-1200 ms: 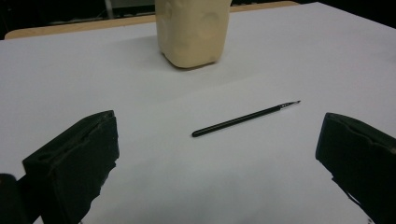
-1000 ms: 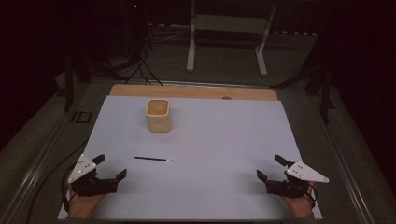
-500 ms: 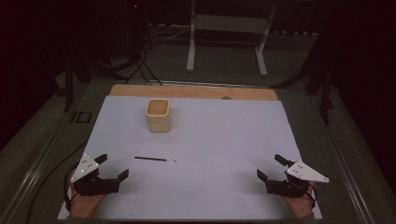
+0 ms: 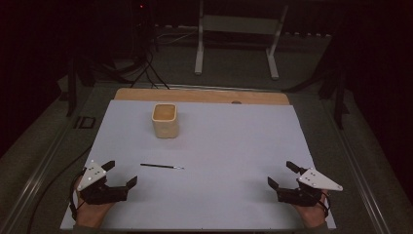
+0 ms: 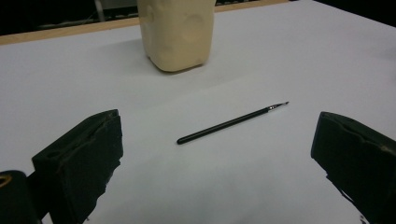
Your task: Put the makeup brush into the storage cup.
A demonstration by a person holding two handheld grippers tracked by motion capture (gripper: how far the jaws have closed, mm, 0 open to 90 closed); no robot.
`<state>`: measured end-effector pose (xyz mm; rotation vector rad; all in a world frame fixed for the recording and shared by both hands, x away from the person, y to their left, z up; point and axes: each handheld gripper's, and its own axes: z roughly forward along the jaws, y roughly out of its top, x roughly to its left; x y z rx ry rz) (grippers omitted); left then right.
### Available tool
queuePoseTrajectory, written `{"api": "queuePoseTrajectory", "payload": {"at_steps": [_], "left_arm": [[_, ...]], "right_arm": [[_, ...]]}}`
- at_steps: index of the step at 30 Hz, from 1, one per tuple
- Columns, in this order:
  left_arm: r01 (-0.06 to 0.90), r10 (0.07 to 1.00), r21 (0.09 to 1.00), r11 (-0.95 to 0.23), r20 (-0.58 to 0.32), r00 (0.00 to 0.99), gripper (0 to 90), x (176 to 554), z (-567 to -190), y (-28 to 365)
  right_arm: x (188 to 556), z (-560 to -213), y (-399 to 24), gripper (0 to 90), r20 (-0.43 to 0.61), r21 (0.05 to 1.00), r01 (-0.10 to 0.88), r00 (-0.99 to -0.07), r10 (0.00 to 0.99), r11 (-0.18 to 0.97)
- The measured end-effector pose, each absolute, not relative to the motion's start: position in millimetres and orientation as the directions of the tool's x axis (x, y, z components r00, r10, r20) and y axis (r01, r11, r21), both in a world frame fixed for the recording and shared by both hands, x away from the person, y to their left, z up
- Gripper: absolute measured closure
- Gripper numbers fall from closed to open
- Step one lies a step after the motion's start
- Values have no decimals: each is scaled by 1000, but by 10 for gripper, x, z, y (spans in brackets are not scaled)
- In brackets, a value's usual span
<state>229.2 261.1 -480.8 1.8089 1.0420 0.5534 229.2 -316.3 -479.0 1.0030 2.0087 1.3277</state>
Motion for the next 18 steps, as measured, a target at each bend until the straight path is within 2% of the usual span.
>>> {"api": "queuePoseTrajectory", "payload": {"at_steps": [18], "left_arm": [[375, 827, 903, -211, -39, 561, 37, 2429, -4611, 2542]], "right_arm": [[2309, -4791, -3175, 107, -25, 927, 293, -577, 816, 236]]}}
